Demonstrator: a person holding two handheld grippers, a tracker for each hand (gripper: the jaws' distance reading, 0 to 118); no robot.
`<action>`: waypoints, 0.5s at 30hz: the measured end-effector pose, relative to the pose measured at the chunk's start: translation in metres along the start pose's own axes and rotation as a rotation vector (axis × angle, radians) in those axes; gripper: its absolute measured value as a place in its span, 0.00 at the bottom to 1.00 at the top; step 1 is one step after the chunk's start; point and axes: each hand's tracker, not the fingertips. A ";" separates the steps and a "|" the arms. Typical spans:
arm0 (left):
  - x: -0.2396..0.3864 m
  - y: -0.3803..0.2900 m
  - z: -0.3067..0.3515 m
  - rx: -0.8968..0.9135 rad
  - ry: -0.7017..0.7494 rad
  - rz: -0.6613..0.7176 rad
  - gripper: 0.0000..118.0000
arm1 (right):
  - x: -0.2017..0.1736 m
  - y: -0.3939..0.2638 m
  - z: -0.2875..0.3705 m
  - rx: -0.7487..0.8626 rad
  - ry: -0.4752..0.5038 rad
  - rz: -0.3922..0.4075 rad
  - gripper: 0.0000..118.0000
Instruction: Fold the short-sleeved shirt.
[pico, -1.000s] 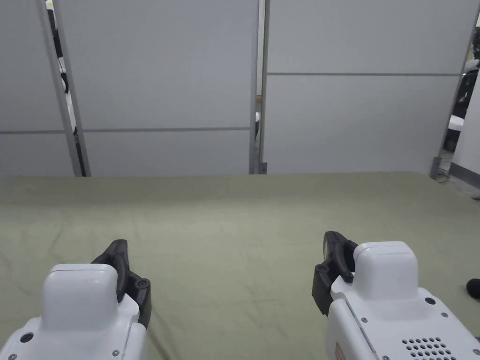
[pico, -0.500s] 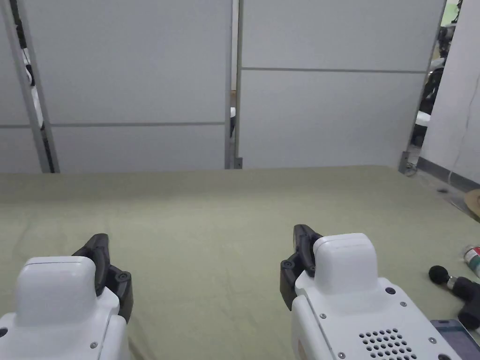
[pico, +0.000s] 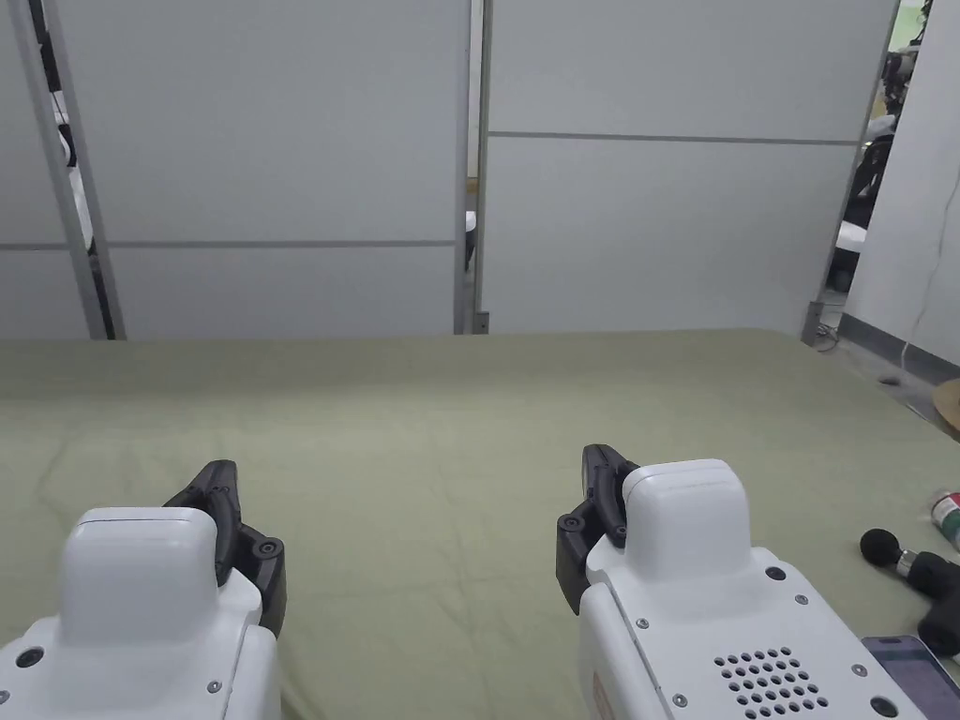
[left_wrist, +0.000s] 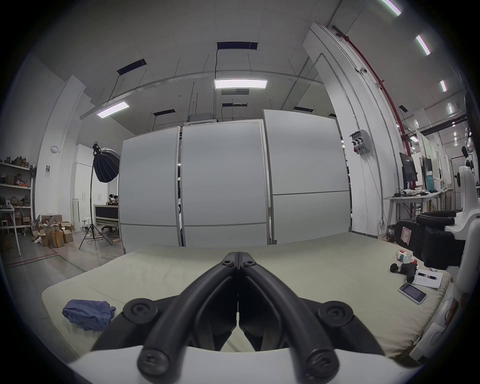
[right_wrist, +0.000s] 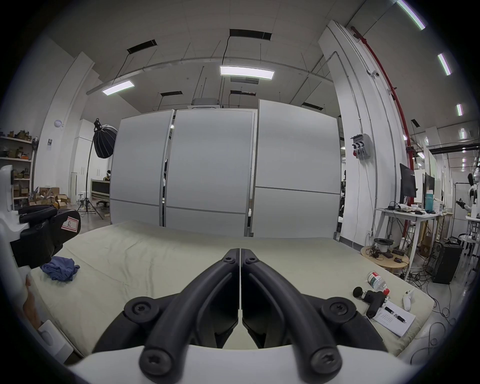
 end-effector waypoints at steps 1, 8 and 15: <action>0.000 0.000 0.000 0.001 0.002 0.001 0.00 | 0.000 0.000 0.000 0.000 0.001 -0.002 0.03; -0.001 0.000 0.002 0.002 0.010 0.002 0.00 | -0.004 0.001 0.000 0.003 0.010 -0.003 0.03; -0.002 0.000 0.002 0.000 0.012 0.005 0.00 | -0.006 0.000 0.000 0.002 0.017 -0.006 0.03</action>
